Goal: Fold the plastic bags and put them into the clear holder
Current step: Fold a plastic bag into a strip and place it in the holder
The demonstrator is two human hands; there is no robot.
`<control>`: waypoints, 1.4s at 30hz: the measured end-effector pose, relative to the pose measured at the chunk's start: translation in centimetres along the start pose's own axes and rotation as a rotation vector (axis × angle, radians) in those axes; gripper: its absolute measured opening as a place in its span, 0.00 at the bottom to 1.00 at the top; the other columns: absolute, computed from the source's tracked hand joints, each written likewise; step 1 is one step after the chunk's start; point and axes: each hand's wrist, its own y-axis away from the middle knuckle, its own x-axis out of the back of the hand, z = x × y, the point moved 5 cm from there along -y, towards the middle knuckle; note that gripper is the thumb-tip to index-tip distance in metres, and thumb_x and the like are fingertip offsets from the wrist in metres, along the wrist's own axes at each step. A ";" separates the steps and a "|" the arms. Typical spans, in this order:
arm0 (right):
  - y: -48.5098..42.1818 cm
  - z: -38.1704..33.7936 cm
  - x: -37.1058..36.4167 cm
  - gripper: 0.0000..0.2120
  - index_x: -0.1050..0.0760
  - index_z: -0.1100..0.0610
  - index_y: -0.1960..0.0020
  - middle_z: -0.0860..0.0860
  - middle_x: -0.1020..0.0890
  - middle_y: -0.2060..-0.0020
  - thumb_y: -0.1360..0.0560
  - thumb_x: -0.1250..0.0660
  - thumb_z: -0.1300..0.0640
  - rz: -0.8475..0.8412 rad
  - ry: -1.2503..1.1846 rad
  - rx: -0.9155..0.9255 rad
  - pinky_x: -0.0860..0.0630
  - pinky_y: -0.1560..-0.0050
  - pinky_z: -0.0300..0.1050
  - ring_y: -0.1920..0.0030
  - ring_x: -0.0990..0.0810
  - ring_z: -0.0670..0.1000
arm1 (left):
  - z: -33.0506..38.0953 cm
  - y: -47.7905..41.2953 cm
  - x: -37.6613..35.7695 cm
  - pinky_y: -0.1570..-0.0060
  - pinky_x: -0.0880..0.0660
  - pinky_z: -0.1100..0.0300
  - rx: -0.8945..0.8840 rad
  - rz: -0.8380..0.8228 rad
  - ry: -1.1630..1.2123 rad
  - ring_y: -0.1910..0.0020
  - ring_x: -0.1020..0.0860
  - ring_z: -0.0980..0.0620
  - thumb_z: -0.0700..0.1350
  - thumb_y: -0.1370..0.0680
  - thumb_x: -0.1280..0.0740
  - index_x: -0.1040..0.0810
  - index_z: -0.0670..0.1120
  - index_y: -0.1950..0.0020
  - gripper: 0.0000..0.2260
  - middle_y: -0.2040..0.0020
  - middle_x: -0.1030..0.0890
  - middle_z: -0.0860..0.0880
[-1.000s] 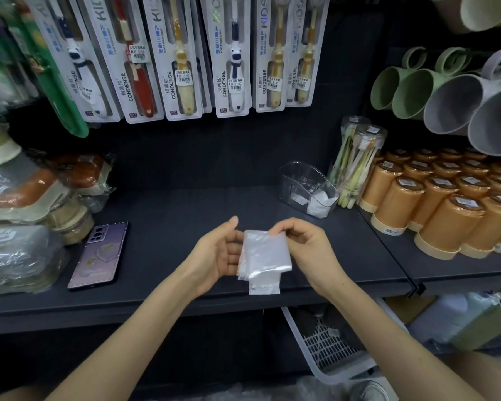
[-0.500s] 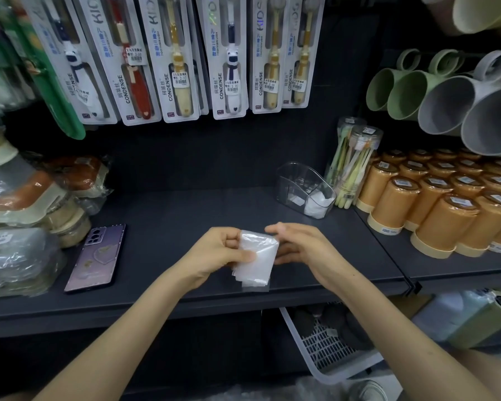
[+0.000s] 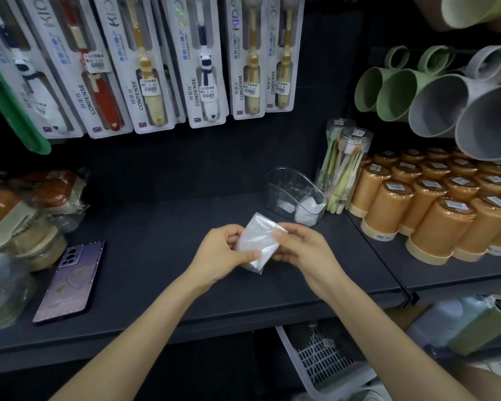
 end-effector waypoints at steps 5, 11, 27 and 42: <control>-1.6 0.4 3.2 0.03 0.18 0.61 0.58 0.50 0.18 0.65 0.27 0.29 0.62 0.098 0.197 0.017 0.27 0.64 0.35 0.64 0.23 0.43 | 0.6 -3.7 -2.1 0.54 0.22 0.62 -0.032 -0.152 -0.112 0.58 0.18 0.55 0.39 0.31 0.23 0.19 0.45 0.53 0.10 0.57 0.15 0.51; -5.0 -1.4 8.5 0.09 0.22 0.58 0.65 0.40 0.21 0.75 0.26 0.29 0.63 0.356 0.103 -0.012 0.33 0.70 0.27 0.73 0.26 0.36 | 0.3 -10.1 -2.5 0.50 0.26 0.68 0.003 0.075 -0.074 0.46 0.22 0.52 0.48 0.26 0.27 0.22 0.47 0.42 0.14 0.45 0.21 0.49; -11.6 -0.2 12.1 0.16 0.28 0.56 0.71 0.50 0.26 0.72 0.29 0.26 0.58 0.470 0.539 -0.097 0.35 0.64 0.43 0.65 0.28 0.50 | -2.1 -18.0 -5.3 0.38 0.28 0.59 0.146 0.043 0.191 0.43 0.25 0.54 0.42 0.29 0.24 0.35 0.44 0.27 0.34 0.37 0.26 0.47; -6.1 -0.8 5.8 0.11 0.28 0.59 0.75 0.55 0.28 0.73 0.47 0.24 0.63 0.637 1.431 0.419 0.39 0.69 0.42 0.72 0.30 0.57 | -2.9 -8.3 -1.6 0.42 0.27 0.70 -0.069 0.155 0.241 0.41 0.25 0.67 0.40 0.34 0.24 0.30 0.51 0.32 0.32 0.38 0.24 0.57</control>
